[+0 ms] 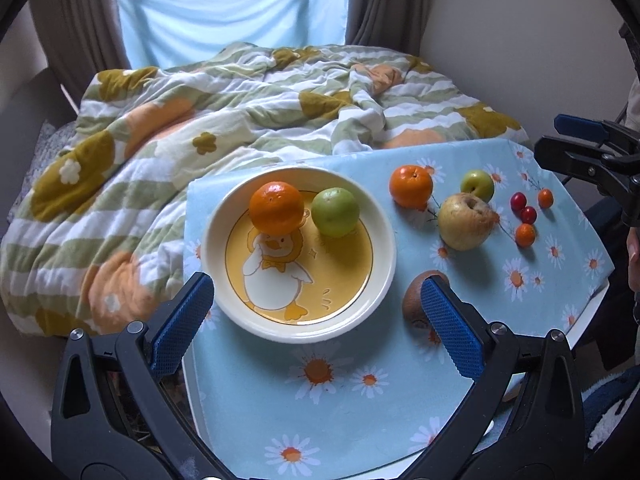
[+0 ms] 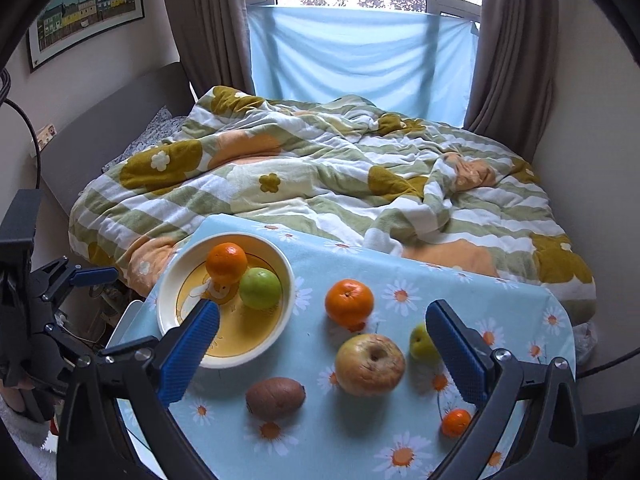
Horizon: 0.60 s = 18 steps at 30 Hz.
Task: Organize fruits
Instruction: 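Withdraw both tools from the bowl toward the remaining fruit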
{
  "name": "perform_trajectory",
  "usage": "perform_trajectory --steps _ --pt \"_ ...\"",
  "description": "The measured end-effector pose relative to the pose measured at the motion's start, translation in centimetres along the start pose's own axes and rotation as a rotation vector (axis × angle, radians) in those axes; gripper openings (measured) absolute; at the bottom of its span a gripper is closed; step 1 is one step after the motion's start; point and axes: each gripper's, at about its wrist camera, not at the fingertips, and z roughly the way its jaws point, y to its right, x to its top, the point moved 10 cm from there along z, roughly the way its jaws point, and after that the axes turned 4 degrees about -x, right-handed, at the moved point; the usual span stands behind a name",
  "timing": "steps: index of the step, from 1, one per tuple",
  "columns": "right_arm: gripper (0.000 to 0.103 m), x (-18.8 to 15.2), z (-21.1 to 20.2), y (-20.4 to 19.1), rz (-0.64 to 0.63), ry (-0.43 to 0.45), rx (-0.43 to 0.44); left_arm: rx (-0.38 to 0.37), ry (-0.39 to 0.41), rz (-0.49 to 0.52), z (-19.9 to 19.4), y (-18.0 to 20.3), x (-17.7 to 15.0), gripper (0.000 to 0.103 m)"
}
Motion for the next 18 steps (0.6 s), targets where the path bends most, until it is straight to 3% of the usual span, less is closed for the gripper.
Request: perform_trajectory --steps 11,18 --pt "0.103 -6.8 -1.8 7.2 0.006 -0.082 -0.007 0.061 0.006 -0.129 -0.6 5.3 -2.3 0.103" --pt "0.103 -11.4 -1.0 9.6 -0.008 -0.119 0.018 0.026 -0.025 -0.171 1.4 8.4 -5.3 0.103"
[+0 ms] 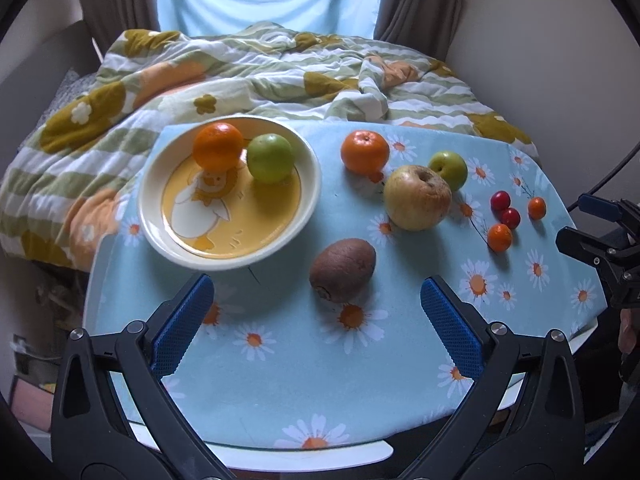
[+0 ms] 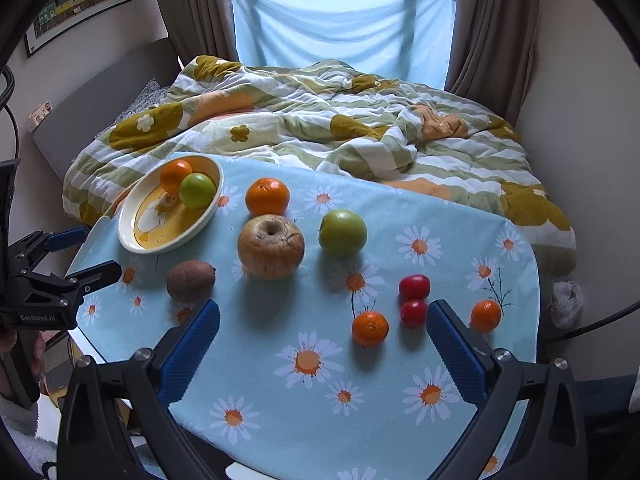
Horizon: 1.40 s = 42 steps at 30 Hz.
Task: Organize fruits
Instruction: 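Withdraw both tools from the bowl toward the remaining fruit, then grasp the brown kiwi with the left tool while the right tool grasps a small tangerine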
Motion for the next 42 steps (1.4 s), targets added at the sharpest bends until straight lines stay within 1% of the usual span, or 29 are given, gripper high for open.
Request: perform_trajectory --steps 2,6,12,15,17,18,19,20,22,27,30,33,35,39,41,42 --pt "0.103 -1.3 0.7 0.5 0.004 -0.012 0.006 -0.001 -0.012 0.004 0.8 0.6 -0.9 0.103" --pt "0.103 -3.3 2.4 1.5 0.022 -0.033 0.001 0.018 -0.034 0.066 2.6 1.4 -2.1 0.103" --pt "0.103 -5.5 5.0 2.6 0.068 -0.066 -0.002 0.025 -0.064 0.157 5.4 1.2 -2.3 0.103" --pt "0.103 -6.3 6.1 2.8 0.087 -0.086 0.001 0.004 -0.086 0.198 6.7 1.0 -2.2 0.103" --pt "0.103 -6.6 6.6 2.8 0.086 -0.091 -0.016 0.002 -0.109 0.234 7.5 1.1 -2.3 0.103" --pt "0.103 -6.7 6.9 2.9 0.086 -0.093 -0.025 -0.001 -0.121 0.254 8.0 1.2 -2.4 0.099" --pt "0.103 -6.7 7.1 2.9 0.088 -0.096 -0.028 -0.003 -0.136 0.274 8.4 1.3 -2.5 0.091" --pt "0.103 -6.8 7.3 2.9 0.091 -0.099 -0.033 -0.010 -0.155 0.289 9.0 1.4 -2.6 0.089" --pt "0.103 -6.8 7.7 2.9 0.098 -0.105 -0.038 -0.029 -0.176 0.313 9.8 1.7 -2.9 0.088" --pt "0.101 -6.6 8.5 2.6 0.098 -0.116 -0.049 -0.057 -0.186 0.351 11.1 2.3 -2.4 0.087" --pt "0.095 -6.5 9.1 2.5 0.108 -0.125 -0.050 -0.094 -0.195 0.341 11.7 2.5 -1.9 0.081" --pt "0.088 -6.5 9.5 2.6 0.120 -0.136 -0.057 -0.098 -0.197 0.353 12.0 2.4 -1.4 0.080" --pt "0.087 -6.4 9.8 2.7 0.132 -0.143 -0.058 -0.105 -0.198 0.355 12.1 2.3 -1.1 0.079" --pt "0.086 -6.0 10.2 2.8 0.138 -0.144 -0.066 -0.107 -0.200 0.359 12.0 2.0 -0.9 0.067" --pt "0.086 -5.9 10.2 2.7 0.137 -0.143 -0.066 -0.121 -0.204 0.358 11.9 1.9 -0.8 0.066" --pt "0.086 -5.9 10.4 2.6 0.138 -0.146 -0.062 -0.126 -0.204 0.359 11.9 1.9 -0.9 0.063"
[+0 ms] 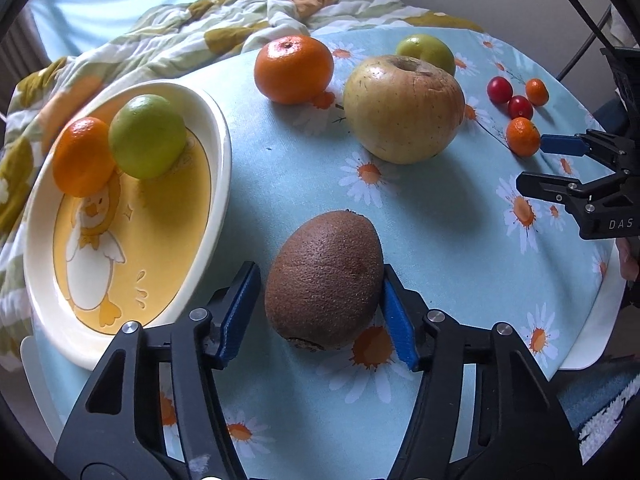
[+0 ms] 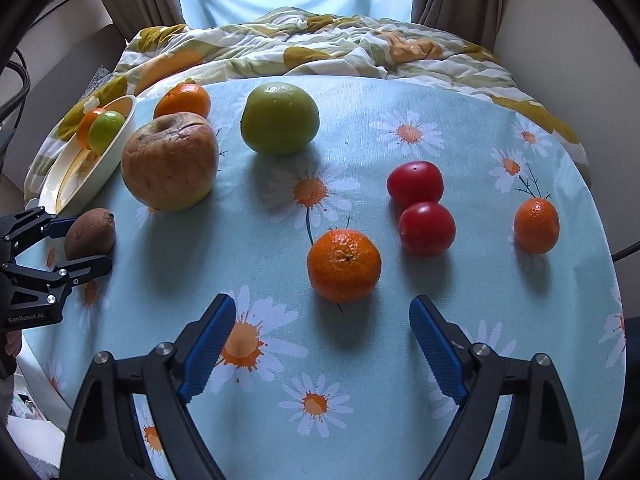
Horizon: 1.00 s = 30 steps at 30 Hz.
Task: Organize fruits
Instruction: 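Grasp the brown kiwi with the left tool while the right tool grasps a small tangerine, then place the kiwi in the duck bowl with the left tool while the right tool carries the tangerine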
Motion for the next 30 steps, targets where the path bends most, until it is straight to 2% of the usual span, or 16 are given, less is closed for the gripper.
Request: perform_trajectory --steps 1,6,7,9,14,20,23,24,30 --pt "0.086 0.1 0.1 -0.1 0.001 -0.002 0.002 -0.003 0.001 0.005 0.0 0.1 0.0 0.057" --pt "0.085 0.5 0.3 -0.3 -0.003 0.004 -0.003 0.005 0.008 0.020 -0.1 0.3 0.1 0.055" --pt "0.079 0.6 0.3 -0.3 -0.004 0.005 -0.004 0.003 0.009 0.016 -0.2 0.3 0.1 0.055" --pt "0.073 0.7 0.5 -0.4 -0.008 0.002 -0.008 0.001 0.015 0.004 -0.2 0.2 0.0 0.054" --pt "0.070 1.0 0.8 -0.4 -0.003 -0.004 -0.010 0.003 0.026 -0.007 -0.4 0.3 -0.2 0.054" --pt "0.059 1.6 1.0 0.0 -0.005 -0.005 -0.033 0.015 0.028 -0.021 -0.7 0.3 -0.7 0.054" --pt "0.045 1.9 1.0 0.2 -0.012 0.001 -0.043 0.018 0.031 -0.034 -0.8 0.3 -0.9 0.054" --pt "0.036 1.9 0.9 0.3 -0.019 0.003 -0.050 0.019 0.032 -0.038 -0.8 0.3 -0.9 0.054" --pt "0.034 2.3 0.2 0.1 -0.025 0.021 -0.017 0.022 0.042 -0.064 -1.3 0.3 -1.3 0.053"
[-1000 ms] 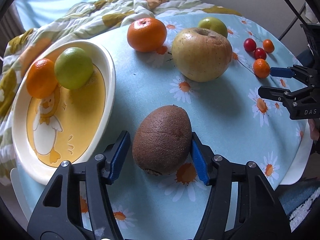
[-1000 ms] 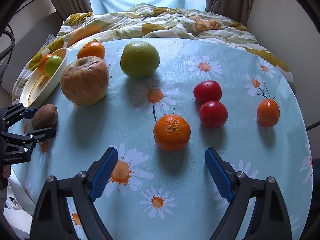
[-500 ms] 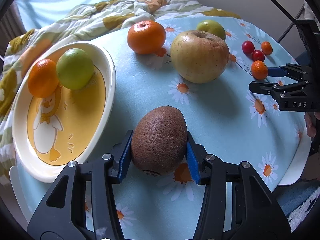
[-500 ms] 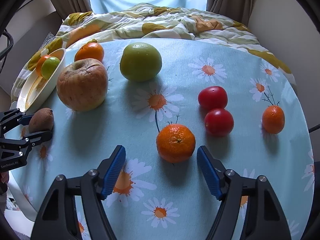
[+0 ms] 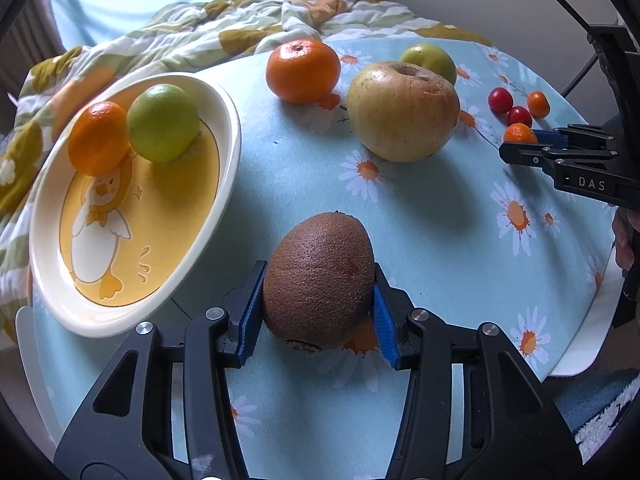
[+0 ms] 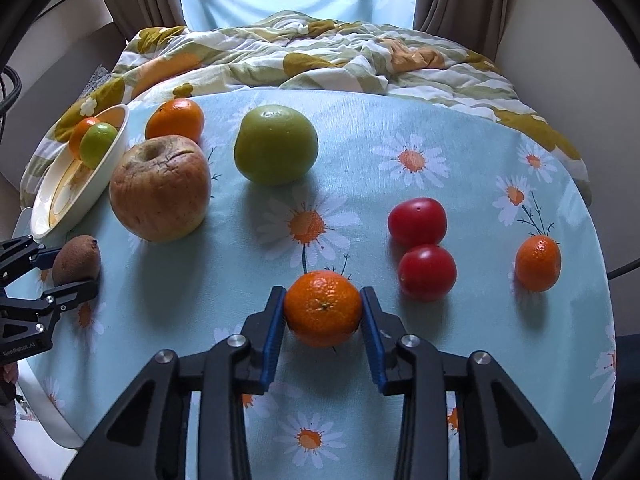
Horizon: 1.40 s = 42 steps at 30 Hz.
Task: Organize fruits
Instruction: 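Place the kiwi in the duck bowl with the left tool while the right tool carries the tangerine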
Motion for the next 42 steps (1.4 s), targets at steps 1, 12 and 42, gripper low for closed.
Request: perform_trajectory --steps 1,12,42 --pt "0.034 0.0 -0.1 -0.1 -0.006 0.003 0.002 0.001 0.004 -0.005 -0.2 0.0 0.0 0.053" --pt "0.034 0.9 -3.1 -1.5 -0.068 0.045 0.059 0.053 0.088 -0.068 -4.5 0.2 1.2 0.053" --pt "0.034 10.3 -7.4 -17.9 -0.189 0.102 0.233 0.146 0.165 -0.123 -10.5 -12.9 4.8 0.053"
